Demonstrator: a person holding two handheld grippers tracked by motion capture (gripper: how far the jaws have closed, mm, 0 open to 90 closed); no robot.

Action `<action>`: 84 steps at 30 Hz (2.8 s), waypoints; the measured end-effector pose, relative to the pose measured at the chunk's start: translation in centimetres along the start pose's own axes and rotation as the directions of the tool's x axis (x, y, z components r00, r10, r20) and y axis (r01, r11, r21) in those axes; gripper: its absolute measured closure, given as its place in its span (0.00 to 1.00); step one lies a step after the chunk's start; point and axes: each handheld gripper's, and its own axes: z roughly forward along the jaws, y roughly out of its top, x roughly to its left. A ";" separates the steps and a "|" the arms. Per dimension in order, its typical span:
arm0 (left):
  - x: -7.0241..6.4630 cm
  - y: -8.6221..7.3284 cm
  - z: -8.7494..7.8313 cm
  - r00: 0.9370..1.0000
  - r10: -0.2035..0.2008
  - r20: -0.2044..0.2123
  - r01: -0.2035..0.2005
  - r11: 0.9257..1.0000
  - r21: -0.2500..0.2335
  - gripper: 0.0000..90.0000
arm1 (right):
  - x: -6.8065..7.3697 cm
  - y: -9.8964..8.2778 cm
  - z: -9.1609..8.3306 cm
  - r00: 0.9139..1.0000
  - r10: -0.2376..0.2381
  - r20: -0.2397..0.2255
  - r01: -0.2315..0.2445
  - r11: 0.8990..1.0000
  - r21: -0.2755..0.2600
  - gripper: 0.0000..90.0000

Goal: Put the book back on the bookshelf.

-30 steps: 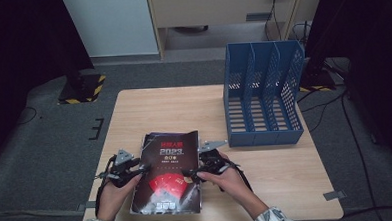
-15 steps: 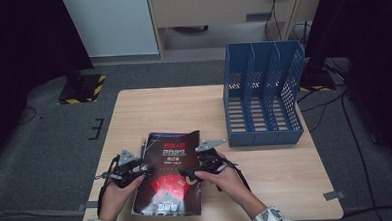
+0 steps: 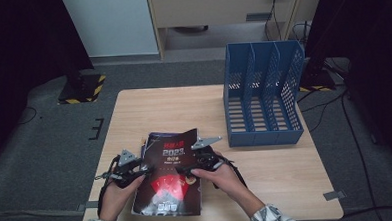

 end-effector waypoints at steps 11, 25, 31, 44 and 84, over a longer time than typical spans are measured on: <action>0.0 0.0 0.0 1.000 -0.001 -0.001 0.001 1.000 0.002 0.45 | -0.4 0.8 0.3 1.000 -0.007 -0.006 0.007 1.000 0.005 0.30; 0.0 -0.1 0.1 1.000 -0.002 0.007 0.002 1.000 -0.003 0.41 | 0.4 1.0 0.4 1.000 0.004 -0.023 -0.003 0.999 0.045 0.53; 0.0 0.2 0.3 1.000 0.001 0.014 -0.001 1.000 0.001 0.36 | 0.1 1.2 0.1 1.000 0.028 0.000 -0.028 0.999 0.017 0.71; -0.1 1.1 -0.8 1.000 0.022 -0.020 -0.025 0.993 -0.115 0.25 | 0.1 2.4 -1.4 0.999 -0.019 0.029 0.021 0.996 -0.085 0.88; -0.9 2.1 2.4 0.989 0.055 0.139 -0.047 0.997 -0.059 0.19 | 0.1 5.8 -5.5 0.977 -0.143 0.157 0.184 0.940 -0.289 0.94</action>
